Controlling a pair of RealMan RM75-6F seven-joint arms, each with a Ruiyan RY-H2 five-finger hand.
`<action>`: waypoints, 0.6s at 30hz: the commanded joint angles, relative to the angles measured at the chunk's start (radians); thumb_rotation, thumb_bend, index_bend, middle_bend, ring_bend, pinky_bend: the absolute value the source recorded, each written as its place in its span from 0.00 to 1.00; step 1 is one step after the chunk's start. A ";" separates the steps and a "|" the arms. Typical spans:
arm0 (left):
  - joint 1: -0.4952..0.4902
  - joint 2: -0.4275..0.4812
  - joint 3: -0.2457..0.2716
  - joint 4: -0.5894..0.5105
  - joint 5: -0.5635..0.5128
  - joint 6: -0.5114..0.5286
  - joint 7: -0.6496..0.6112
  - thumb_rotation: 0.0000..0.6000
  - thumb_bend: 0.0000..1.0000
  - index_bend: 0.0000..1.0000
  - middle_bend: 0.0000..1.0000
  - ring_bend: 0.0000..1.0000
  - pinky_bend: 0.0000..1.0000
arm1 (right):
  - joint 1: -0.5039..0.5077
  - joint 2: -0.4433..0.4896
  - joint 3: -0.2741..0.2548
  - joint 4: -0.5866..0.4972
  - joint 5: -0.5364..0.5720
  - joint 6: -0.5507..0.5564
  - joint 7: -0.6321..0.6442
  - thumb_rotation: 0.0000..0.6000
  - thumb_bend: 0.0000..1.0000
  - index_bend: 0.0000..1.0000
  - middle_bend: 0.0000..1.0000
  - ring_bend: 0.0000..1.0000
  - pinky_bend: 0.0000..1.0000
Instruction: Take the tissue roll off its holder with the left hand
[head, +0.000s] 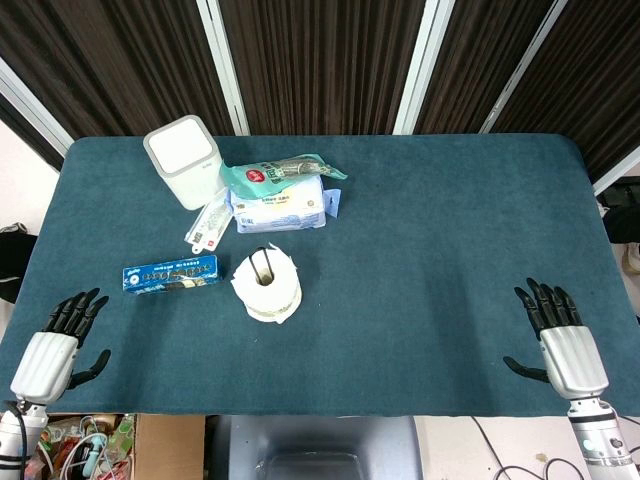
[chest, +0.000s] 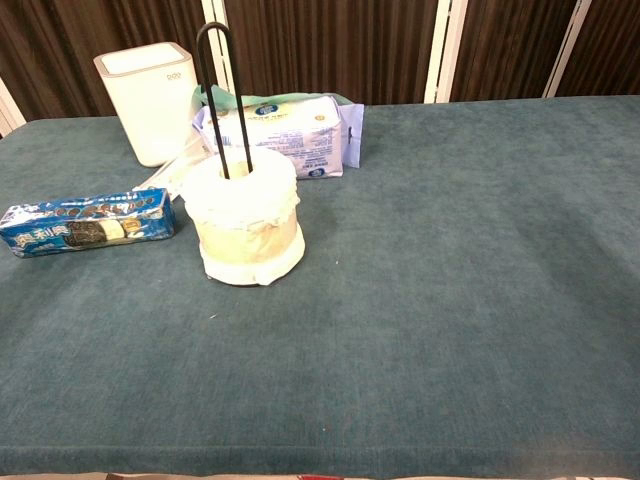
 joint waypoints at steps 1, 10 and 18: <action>0.019 0.013 0.028 -0.022 0.042 0.038 -0.014 1.00 0.37 0.00 0.00 0.00 0.12 | -0.003 0.006 -0.001 -0.004 0.003 0.000 0.002 1.00 0.04 0.00 0.00 0.00 0.00; -0.073 -0.185 -0.039 0.061 0.054 0.042 -0.407 1.00 0.35 0.00 0.00 0.00 0.11 | -0.001 0.024 0.003 -0.009 0.013 -0.007 0.055 1.00 0.04 0.00 0.00 0.00 0.00; -0.203 -0.470 -0.187 0.203 -0.166 -0.151 -0.488 1.00 0.36 0.00 0.00 0.00 0.09 | 0.019 0.030 0.018 0.000 0.048 -0.050 0.110 1.00 0.04 0.00 0.00 0.00 0.00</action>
